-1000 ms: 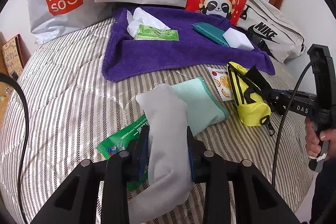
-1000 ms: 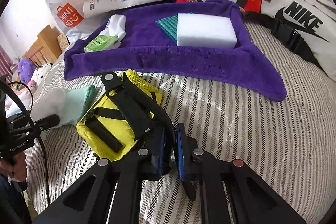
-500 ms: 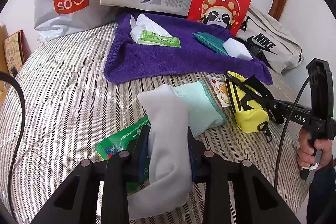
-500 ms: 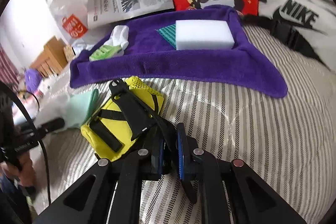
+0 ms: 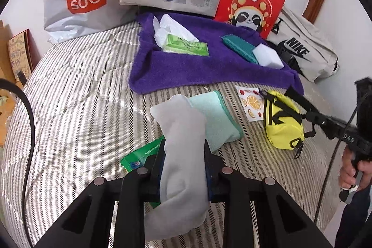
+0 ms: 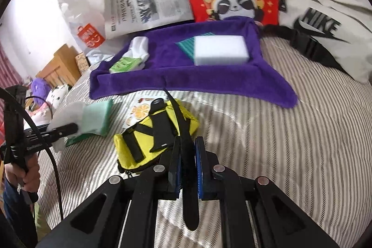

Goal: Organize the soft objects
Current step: 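Close the right tool on the yellow pouch while the left holds the sock, then carry the white sock with the left tool while the right carries the black strap over the towel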

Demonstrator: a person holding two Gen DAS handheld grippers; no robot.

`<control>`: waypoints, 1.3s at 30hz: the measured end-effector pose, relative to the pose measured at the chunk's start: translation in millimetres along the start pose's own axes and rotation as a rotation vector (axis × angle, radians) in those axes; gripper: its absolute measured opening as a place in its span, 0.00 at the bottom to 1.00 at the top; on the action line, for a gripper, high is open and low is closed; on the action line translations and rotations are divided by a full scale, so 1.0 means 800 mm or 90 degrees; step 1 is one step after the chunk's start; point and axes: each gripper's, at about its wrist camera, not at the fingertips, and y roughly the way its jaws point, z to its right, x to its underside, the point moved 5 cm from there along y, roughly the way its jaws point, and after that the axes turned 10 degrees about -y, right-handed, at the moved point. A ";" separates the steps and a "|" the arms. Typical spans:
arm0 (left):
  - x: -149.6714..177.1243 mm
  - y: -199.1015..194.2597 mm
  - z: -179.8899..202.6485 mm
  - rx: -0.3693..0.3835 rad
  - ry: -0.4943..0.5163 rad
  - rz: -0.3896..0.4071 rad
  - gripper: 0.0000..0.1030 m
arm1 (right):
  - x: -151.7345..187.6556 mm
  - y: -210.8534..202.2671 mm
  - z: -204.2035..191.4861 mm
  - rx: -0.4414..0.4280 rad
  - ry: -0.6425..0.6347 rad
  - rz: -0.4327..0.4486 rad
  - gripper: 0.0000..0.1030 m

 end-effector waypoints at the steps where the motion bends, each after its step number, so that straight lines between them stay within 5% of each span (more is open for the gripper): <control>1: -0.001 -0.003 -0.001 0.004 -0.002 0.000 0.24 | 0.001 -0.002 0.004 -0.005 0.010 0.001 0.10; 4: 0.000 -0.003 -0.003 -0.004 -0.002 -0.007 0.24 | 0.008 -0.002 0.018 -0.035 0.050 0.002 0.10; 17: 0.005 0.011 -0.007 -0.021 -0.009 -0.034 0.24 | 0.011 0.030 0.048 -0.018 0.090 -0.028 0.15; 20: 0.002 0.012 -0.008 -0.007 -0.019 -0.031 0.24 | 0.004 0.035 0.039 -0.009 0.049 -0.042 0.04; 39: -0.036 -0.039 -0.013 0.032 -0.031 0.030 0.21 | -0.037 -0.028 0.053 0.037 0.041 0.016 0.03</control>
